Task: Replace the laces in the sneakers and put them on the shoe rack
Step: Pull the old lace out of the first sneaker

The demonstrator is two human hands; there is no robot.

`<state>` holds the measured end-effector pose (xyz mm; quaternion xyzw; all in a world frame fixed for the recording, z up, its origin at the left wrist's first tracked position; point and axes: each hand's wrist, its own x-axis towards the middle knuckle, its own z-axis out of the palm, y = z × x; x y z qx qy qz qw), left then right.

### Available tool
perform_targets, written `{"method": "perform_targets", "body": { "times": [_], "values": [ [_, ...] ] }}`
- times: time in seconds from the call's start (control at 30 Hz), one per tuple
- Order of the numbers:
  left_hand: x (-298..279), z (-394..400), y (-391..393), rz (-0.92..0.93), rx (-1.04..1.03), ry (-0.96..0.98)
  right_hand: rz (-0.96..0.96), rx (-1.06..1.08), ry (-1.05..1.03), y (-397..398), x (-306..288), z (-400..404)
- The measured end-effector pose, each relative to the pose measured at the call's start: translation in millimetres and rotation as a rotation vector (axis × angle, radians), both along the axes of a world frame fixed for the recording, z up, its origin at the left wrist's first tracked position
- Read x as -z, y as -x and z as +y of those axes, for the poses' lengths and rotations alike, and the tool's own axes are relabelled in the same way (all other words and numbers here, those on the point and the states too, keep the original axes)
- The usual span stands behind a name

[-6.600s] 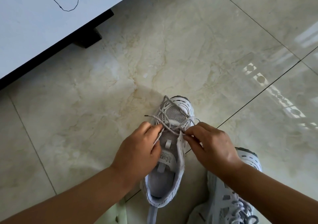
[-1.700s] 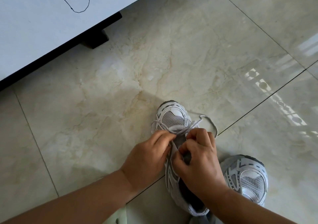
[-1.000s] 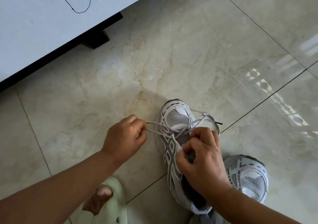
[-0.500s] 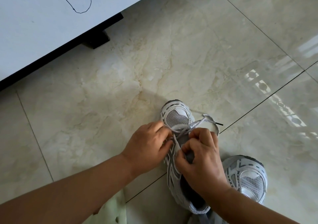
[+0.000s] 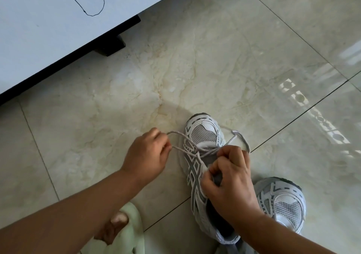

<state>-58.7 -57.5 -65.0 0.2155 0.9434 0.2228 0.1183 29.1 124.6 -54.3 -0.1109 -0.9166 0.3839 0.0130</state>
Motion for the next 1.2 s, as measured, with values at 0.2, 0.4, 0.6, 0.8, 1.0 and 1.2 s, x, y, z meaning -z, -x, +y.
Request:
{"method": "perform_targets", "body": {
  "times": [0.2, 0.4, 0.6, 0.8, 1.0, 1.2],
  "values": [
    [-18, 42, -31, -0.171, 0.036, -0.265, 0.0, -0.003, -0.019, 1, 1, -1],
    [-14, 45, -24, -0.178, -0.029, -0.256, 0.011, -0.001, -0.018, -1, 1, 2],
    [-15, 31, -18, -0.125, -0.162, -0.2, 0.029, 0.011, -0.021, 0, 1, 2],
    [-2, 9, -5, -0.118, -0.302, 0.008, 0.038, -0.005, -0.032, 0, 1, 0],
    [-22, 30, -22, -0.09, -0.045, -0.013, 0.033, -0.016, -0.036, 0, 1, 0],
    [-27, 52, -32, -0.135, -0.036, -0.118, 0.047, -0.021, -0.043, 0, 2, -1]
  ]
}}
